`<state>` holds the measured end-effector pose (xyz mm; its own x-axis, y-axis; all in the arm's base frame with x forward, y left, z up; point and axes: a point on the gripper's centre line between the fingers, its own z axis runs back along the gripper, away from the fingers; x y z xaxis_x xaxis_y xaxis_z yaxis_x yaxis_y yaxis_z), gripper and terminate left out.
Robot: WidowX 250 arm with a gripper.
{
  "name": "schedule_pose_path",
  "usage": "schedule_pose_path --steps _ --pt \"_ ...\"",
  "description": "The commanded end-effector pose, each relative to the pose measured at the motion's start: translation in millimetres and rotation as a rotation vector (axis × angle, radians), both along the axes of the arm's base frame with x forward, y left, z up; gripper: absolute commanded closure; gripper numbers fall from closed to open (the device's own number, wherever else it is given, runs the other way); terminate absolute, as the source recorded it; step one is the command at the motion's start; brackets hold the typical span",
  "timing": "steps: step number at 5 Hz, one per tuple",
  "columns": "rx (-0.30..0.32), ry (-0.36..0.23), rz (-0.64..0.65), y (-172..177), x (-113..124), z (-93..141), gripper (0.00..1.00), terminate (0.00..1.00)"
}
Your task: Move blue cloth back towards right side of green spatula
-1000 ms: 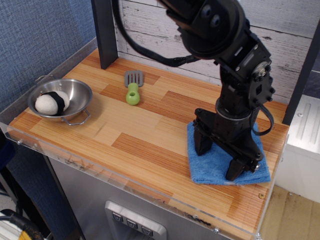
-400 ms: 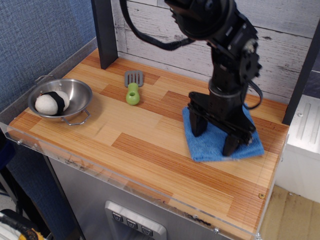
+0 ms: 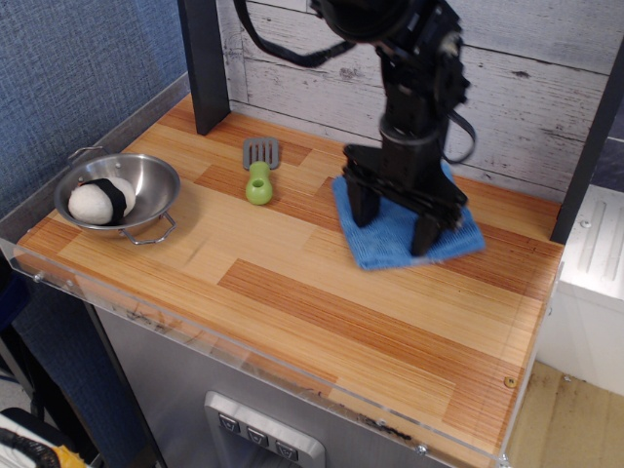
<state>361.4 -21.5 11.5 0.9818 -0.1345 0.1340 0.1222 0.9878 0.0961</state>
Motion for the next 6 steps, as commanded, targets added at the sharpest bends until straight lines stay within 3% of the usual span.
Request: schedule_pose_path --steps 1,2,4,6 --pt "0.010 -0.013 0.118 57 25 5 0.00 0.00" --pt "0.016 -0.014 0.172 79 34 8 0.00 0.00" --pt "0.014 -0.012 0.193 93 31 15 0.00 0.00" --pt "-0.012 -0.069 0.187 84 32 61 0.00 0.00"
